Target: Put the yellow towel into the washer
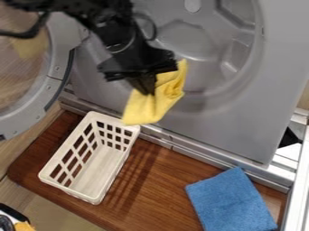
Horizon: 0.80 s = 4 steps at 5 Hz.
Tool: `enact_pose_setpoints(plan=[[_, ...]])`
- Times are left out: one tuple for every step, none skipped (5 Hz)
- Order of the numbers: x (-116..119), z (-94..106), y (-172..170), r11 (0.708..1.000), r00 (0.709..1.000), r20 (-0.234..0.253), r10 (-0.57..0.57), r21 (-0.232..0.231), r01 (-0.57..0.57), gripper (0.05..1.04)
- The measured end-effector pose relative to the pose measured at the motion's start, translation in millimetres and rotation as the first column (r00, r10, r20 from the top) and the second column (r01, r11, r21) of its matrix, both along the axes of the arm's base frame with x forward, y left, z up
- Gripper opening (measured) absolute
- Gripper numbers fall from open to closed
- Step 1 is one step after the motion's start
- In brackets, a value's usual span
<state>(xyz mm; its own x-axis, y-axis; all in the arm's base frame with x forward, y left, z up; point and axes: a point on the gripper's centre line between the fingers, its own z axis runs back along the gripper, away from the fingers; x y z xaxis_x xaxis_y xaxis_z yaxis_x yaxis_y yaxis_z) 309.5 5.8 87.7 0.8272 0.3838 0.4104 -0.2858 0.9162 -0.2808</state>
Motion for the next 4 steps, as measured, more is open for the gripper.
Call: enact_pose_setpoints(plan=[[29,-6.0,-7,1.0,0.999,0.024,-0.029,0.009,0.029,0.05],[57,-17.5,-4,0.999,0.999,0.019,-0.029,0.017,0.028,0.05],[87,-27.1,-10,0.997,0.998,0.03,-0.058,-0.054,0.06,0.05],[99,-29.5,-8,0.996,0.996,0.035,-0.077,-0.039,0.079,0.064]])
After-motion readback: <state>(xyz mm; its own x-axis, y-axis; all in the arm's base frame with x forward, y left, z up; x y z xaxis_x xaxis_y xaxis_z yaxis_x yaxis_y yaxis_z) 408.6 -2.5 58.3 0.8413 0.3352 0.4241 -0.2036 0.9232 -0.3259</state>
